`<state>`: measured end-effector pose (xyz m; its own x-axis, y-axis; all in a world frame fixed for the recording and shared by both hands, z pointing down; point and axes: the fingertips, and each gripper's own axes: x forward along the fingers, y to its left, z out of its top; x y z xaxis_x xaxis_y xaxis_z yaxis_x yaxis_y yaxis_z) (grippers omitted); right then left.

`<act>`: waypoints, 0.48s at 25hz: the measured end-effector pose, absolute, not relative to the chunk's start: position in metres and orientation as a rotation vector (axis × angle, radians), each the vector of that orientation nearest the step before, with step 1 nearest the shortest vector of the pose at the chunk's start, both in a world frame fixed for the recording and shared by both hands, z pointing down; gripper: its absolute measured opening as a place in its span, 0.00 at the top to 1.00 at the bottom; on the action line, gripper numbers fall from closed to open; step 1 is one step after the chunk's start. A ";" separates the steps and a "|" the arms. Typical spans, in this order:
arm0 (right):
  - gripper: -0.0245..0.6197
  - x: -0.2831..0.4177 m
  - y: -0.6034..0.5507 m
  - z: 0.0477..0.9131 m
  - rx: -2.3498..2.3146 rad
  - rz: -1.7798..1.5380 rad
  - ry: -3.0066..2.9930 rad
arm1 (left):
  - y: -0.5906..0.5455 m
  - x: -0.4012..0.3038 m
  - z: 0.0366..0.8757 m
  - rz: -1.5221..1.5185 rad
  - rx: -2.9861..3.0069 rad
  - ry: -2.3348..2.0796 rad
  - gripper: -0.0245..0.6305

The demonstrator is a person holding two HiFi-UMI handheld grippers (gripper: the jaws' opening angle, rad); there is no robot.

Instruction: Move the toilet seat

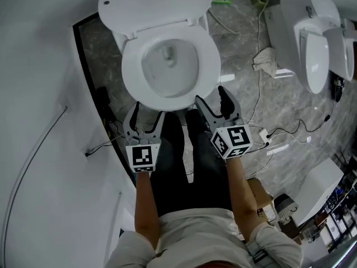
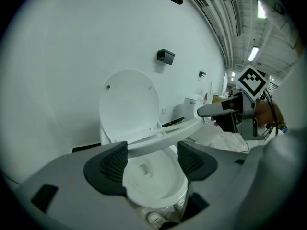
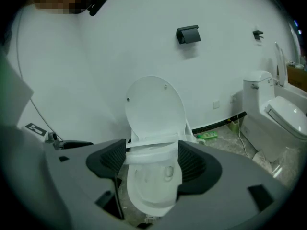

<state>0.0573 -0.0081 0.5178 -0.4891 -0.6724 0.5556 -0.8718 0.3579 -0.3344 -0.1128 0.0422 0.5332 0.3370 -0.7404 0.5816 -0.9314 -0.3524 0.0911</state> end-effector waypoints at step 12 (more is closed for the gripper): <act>0.53 0.038 0.017 0.504 1.035 0.318 -2.340 | 0.029 -0.118 0.520 0.581 2.181 -1.488 0.43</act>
